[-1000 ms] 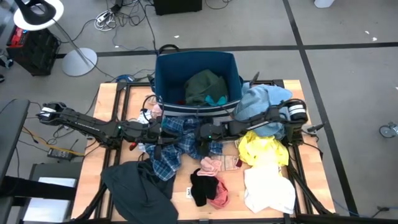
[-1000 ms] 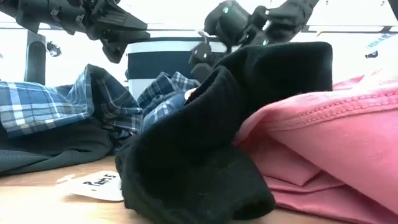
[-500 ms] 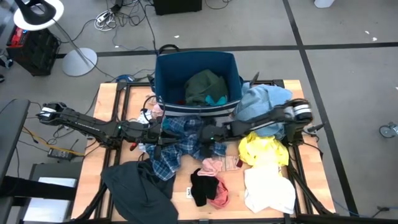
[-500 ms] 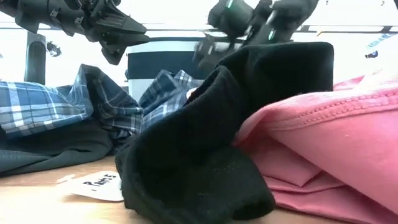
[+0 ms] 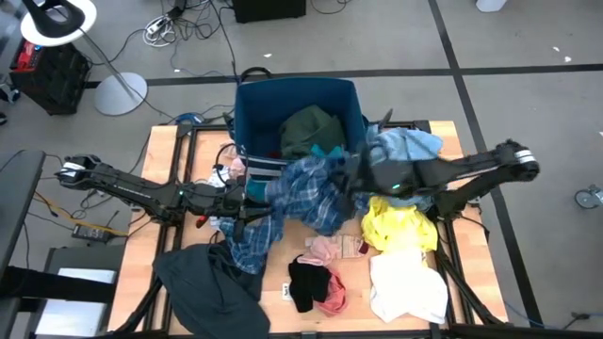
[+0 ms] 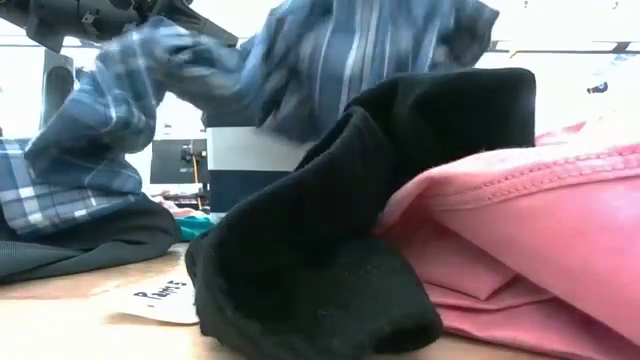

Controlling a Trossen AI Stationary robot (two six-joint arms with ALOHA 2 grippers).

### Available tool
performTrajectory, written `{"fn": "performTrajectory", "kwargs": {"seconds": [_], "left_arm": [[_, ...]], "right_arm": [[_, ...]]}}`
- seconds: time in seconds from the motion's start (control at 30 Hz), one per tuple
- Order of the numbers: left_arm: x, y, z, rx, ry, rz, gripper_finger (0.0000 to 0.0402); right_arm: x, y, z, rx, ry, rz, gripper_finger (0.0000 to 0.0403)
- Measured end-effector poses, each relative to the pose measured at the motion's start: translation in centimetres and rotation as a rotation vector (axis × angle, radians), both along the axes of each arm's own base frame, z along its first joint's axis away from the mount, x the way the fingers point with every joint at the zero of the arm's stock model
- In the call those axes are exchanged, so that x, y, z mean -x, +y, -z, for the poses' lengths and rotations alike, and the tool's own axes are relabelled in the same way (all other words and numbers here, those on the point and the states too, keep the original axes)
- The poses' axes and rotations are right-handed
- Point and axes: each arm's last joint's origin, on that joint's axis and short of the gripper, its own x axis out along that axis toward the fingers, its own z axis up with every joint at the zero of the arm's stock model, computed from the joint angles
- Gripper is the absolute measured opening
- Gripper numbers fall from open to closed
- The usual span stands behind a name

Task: Sort clothes
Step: Put the blue checkered shirt into the blue laundry organizer

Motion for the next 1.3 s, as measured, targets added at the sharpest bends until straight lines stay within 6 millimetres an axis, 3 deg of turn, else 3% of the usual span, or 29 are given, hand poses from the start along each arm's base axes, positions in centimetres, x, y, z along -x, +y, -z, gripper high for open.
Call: {"fn": "performTrajectory", "kwargs": {"seconds": [0.17, 0.37, 0.53, 0.73, 0.83, 1.03, 1.3], "left_arm": [[0.0, 0.0, 0.0, 0.000, -0.001, 0.000, 0.0106], [0.0, 0.0, 0.0, -0.002, 0.002, 0.000, 0.0106], [0.0, 0.0, 0.0, -0.003, 0.003, 0.000, 0.0106], [0.0, 0.0, 0.1, -0.027, 0.006, 0.004, 0.0106], [0.0, 0.0, 0.1, -0.028, 0.007, 0.004, 0.0106], [0.0, 0.0, 0.1, -0.038, 0.008, 0.006, 0.0106], [0.0, 0.0, 0.1, -0.033, 0.012, 0.005, 0.0106]], "right_arm": [[1.2, -0.6, -5.7, 0.124, -0.111, 0.027, 0.0012], [1.0, -2.4, -12.0, 0.253, -0.216, 0.093, 0.0012], [0.2, -4.6, -16.5, 0.379, -0.309, 0.161, 0.0012], [0.7, -7.8, -22.2, 0.461, -0.579, 0.230, 0.0012], [0.8, -9.4, -23.7, 0.472, -0.682, 0.273, 0.0012], [0.0, -13.0, -24.6, 0.453, -0.790, 0.377, 0.0012], [2.4, -16.3, -26.5, 0.351, -1.102, 0.390, 0.0012]]}}
